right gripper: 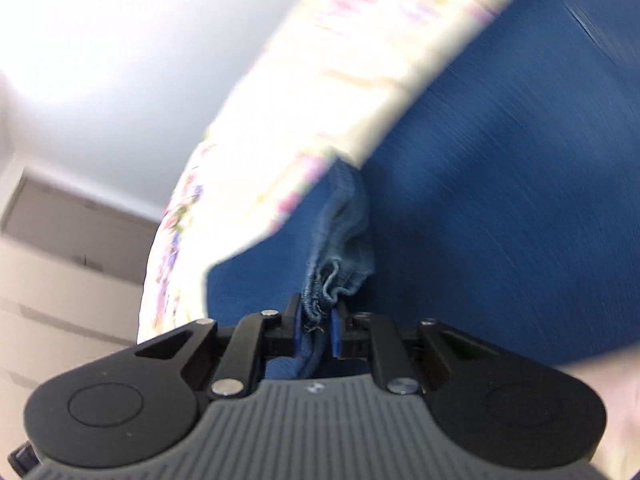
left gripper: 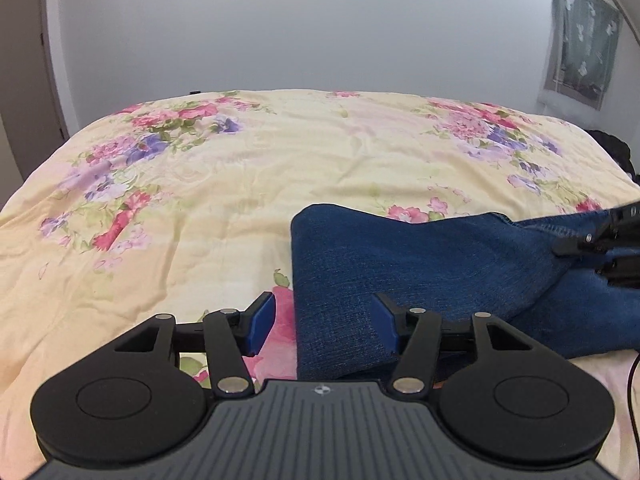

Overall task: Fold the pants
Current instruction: 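Release the hem with the left gripper while the right gripper lifts the waistband edge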

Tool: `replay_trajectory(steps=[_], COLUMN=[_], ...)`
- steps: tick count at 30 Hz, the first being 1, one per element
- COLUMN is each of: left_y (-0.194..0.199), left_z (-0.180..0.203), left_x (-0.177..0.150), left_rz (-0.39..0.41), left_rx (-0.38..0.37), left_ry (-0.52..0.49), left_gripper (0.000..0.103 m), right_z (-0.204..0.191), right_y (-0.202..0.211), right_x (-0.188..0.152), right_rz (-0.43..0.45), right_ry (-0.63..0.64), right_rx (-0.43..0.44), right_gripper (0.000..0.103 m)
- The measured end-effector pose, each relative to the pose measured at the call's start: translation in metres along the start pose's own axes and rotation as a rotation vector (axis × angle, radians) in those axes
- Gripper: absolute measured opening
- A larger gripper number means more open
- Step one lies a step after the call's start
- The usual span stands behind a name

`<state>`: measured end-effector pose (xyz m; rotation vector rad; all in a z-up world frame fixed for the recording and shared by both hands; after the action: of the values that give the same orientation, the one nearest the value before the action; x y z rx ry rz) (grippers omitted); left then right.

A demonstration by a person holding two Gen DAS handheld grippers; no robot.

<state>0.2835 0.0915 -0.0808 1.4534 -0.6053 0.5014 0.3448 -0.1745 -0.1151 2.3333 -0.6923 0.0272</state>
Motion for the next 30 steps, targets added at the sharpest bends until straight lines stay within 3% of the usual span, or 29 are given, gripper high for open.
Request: replay_trajectory(steps=[8,12,15,18,22,25,27,30], left_y=[0.030,0.028,0.016,0.000,-0.026,-0.046,-0.057,-0.070], left_z=[-0.008,0.005,0.023,0.047,0.081,0.109,0.125,0.149], left_x=[0.008,0.013,0.016,0.017,0.015,0.013,0.013,0.015], left_rz=[0.035,0.039,0.025,0.006,-0.035,-0.077,-0.099,-0.113], left_rx=[0.013,-0.012,-0.029,-0.058,-0.089,-0.116,-0.133,-0.150], left_ry=[0.048,0.064,0.045,0.030,-0.015,-0.052,-0.071,-0.093], left_gripper=[0.063,0.063,0.063,0.063,0.060,0.051,0.043,0.043], right_z=[-0.203,-0.241,-0.222,-0.172,-0.050,0.076,0.173,0.288], right_y=[0.065,0.153,0.237,0.297,0.346,0.347,0.330,0.309], right_x=[0.052,0.088,0.117,0.154,0.192,0.207,0.207,0.196], right_rz=[0.153,0.276,0.379,0.457,0.496,0.455,0.383,0.298], right_ry=[0.466,0.568,0.599,0.557,0.434,0.267,0.124,-0.096], right_rx=[-0.032,-0.036,-0.079,-0.144,-0.257,-0.363,-0.460,-0.548], right_gripper=[0.007,0.007,0.007,0.007,0.007,0.007,0.007,0.007])
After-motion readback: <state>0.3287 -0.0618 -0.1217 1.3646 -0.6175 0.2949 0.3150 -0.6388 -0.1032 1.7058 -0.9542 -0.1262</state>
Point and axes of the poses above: each gripper's, at about its wrist camera, not at the fingertips, and y roughly against the way its jaws point, z to its right, x to its top, the point moved 5 cm from there along -y, roughly the way its jaws point, and after that the axes turned 7 degrees about -z, right-handed, at the moved point
